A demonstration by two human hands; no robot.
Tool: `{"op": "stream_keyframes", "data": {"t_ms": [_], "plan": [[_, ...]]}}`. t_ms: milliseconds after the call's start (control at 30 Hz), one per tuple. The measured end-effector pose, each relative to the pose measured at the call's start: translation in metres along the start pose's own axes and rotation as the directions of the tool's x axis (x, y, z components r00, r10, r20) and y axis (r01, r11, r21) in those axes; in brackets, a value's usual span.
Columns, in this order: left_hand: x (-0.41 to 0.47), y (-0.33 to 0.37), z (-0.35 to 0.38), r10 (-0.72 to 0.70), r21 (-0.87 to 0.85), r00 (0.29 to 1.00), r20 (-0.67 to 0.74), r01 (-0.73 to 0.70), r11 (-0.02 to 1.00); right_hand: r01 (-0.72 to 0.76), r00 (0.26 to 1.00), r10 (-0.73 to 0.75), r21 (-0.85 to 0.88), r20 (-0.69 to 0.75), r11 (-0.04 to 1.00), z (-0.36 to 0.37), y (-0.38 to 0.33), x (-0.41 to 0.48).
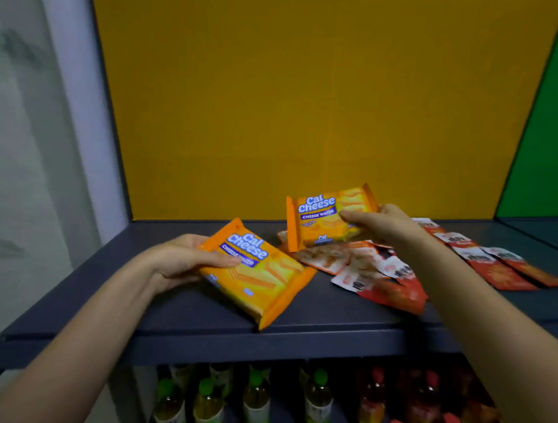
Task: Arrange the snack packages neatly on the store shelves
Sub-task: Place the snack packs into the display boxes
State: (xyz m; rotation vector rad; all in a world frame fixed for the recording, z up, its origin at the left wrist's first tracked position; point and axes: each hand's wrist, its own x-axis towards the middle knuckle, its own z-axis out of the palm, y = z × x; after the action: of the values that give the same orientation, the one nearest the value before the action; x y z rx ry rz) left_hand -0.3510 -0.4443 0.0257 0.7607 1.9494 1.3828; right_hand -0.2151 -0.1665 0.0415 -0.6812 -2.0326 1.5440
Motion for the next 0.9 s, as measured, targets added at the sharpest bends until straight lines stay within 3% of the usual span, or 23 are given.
{"op": "stream_keyframes", "data": {"t_ms": [200, 333, 700, 900], "plan": [[0.031, 0.037, 0.082, 0.047, -0.196, 0.989, -0.139, -0.074, 0.978, -0.008, 0.991, 0.022, 0.104, -0.133, 0.995, -0.104, 0.029, -0.035], [0.055, 0.061, 0.151, 0.035, -0.326, 0.997, -0.065, -0.054, 0.944, -0.020, 0.978, 0.052, 0.159, -0.202, 0.987, -0.185, 0.047, -0.064], [0.087, 0.121, 0.407, 0.085, -0.495, 0.992, 0.095, -0.027, 0.868, -0.062, 0.918, 0.093, 0.092, -0.386, 0.994, -0.432, 0.110, -0.153], [0.099, 0.148, 0.515, 0.058, -0.494, 0.987, 0.152, 0.025, 0.869, -0.083, 0.876, 0.115, 0.090, -0.468, 0.993, -0.529, 0.132, -0.185]]}}
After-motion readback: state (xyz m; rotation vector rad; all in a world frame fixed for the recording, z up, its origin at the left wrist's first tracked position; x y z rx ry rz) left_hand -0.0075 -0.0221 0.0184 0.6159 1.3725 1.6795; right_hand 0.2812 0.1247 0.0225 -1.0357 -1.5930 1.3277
